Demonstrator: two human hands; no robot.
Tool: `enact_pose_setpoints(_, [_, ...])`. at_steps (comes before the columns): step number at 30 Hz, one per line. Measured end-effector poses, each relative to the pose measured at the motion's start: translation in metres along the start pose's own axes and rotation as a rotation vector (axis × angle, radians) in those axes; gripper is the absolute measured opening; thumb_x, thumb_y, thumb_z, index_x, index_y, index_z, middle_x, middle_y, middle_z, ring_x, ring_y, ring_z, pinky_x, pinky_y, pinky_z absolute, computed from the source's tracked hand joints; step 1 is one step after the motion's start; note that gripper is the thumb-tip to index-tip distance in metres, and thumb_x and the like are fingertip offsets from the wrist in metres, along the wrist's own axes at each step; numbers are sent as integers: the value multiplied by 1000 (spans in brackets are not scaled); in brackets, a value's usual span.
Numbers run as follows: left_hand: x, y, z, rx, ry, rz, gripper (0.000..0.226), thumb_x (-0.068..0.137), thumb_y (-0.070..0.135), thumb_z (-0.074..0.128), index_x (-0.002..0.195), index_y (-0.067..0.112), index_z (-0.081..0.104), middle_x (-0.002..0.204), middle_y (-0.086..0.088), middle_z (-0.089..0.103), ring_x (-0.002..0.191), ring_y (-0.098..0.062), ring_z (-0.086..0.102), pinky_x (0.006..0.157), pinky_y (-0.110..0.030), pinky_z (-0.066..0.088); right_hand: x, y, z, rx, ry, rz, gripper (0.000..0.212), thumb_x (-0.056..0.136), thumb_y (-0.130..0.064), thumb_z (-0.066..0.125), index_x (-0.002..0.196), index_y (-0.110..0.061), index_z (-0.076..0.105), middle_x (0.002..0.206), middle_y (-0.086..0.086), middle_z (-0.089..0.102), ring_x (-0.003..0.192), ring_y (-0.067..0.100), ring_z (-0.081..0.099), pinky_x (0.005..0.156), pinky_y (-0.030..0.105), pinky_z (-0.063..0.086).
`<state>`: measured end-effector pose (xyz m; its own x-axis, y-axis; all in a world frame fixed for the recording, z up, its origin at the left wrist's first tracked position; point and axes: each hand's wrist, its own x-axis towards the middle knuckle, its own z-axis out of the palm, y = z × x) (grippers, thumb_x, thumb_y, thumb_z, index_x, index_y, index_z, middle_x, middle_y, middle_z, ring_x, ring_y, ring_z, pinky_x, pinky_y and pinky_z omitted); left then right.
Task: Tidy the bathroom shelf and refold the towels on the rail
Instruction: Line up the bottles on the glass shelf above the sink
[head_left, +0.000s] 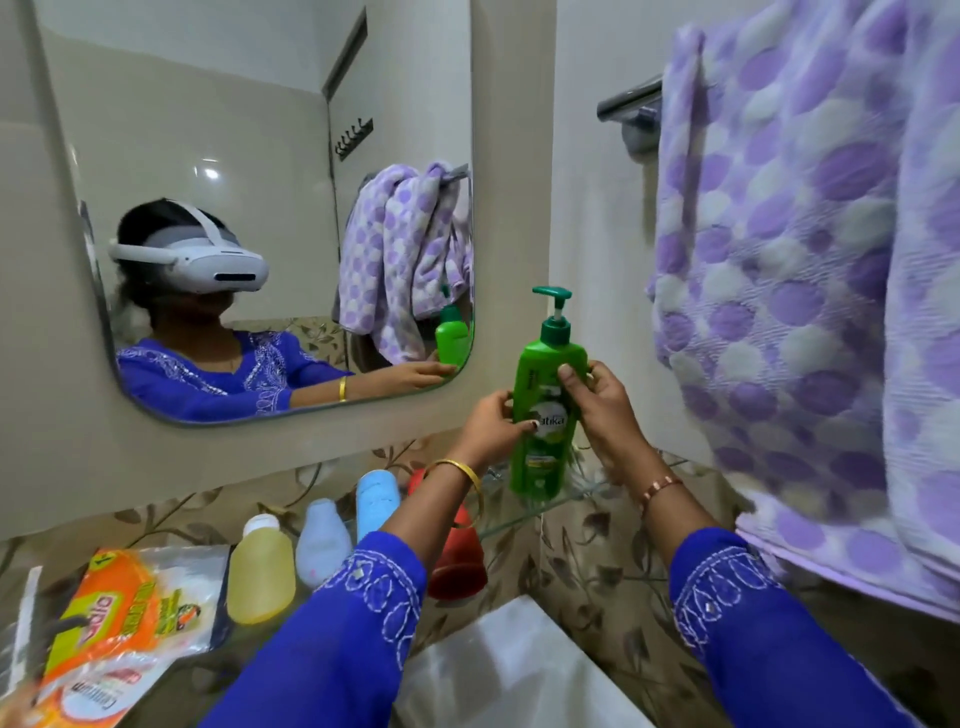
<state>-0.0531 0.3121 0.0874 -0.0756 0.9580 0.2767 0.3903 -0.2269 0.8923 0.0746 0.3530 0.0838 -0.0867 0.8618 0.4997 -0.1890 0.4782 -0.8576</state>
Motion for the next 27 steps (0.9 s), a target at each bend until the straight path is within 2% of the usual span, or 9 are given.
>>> enact_pose_setpoints(3, [-4, -3, 7, 55, 2, -20, 42, 83, -4, 59, 123, -3, 48, 121, -26, 60, 112, -33, 59, 90, -36, 48, -5, 17, -2, -26, 32, 47, 25, 87, -12, 59, 111, -13, 54, 107, 17, 65, 95, 27, 64, 86, 38, 53])
enact_pose_setpoints(8, [26, -21, 7, 153, 89, -72, 33, 84, 9, 63, 115, 0, 57, 116, -20, 64, 105, -29, 62, 78, -30, 47, 1, 58, -5, -75, -43, 127, 28, 88, -8, 57, 115, -14, 54, 113, 14, 64, 103, 25, 62, 93, 39, 49])
enact_pose_setpoints(13, [29, -21, 5, 245, 100, -25, 26, 85, 13, 62, 107, 1, 64, 109, -19, 68, 99, -28, 65, 85, -37, 53, -5, 63, -9, -140, -82, 151, 39, 88, -5, 56, 126, -7, 48, 120, 13, 59, 110, 24, 57, 98, 39, 46])
enact_pose_setpoints(19, [41, -22, 10, 310, 172, -40, 27, 85, 15, 63, 108, 0, 64, 109, -20, 68, 101, -31, 64, 86, -38, 53, 7, 68, -7, -217, -96, 141, 43, 90, -12, 54, 132, -11, 44, 129, 10, 55, 120, 22, 51, 99, 35, 44])
enact_pose_setpoints(22, [45, -24, 15, 319, 211, -48, 29, 85, 16, 62, 110, 1, 64, 110, -21, 68, 103, -32, 64, 88, -40, 53, 10, 67, -3, -190, -74, 167, 47, 93, -7, 49, 137, -5, 35, 126, 6, 48, 111, 10, 42, 90, 25, 40])
enact_pose_setpoints(27, [48, -27, 19, 345, 250, -54, 29, 86, 16, 60, 111, 2, 63, 111, -20, 67, 106, -33, 62, 88, -37, 50, 17, 74, -2, -188, -53, 166, 48, 93, -5, 47, 138, -3, 33, 135, 18, 47, 106, 10, 44, 89, 22, 40])
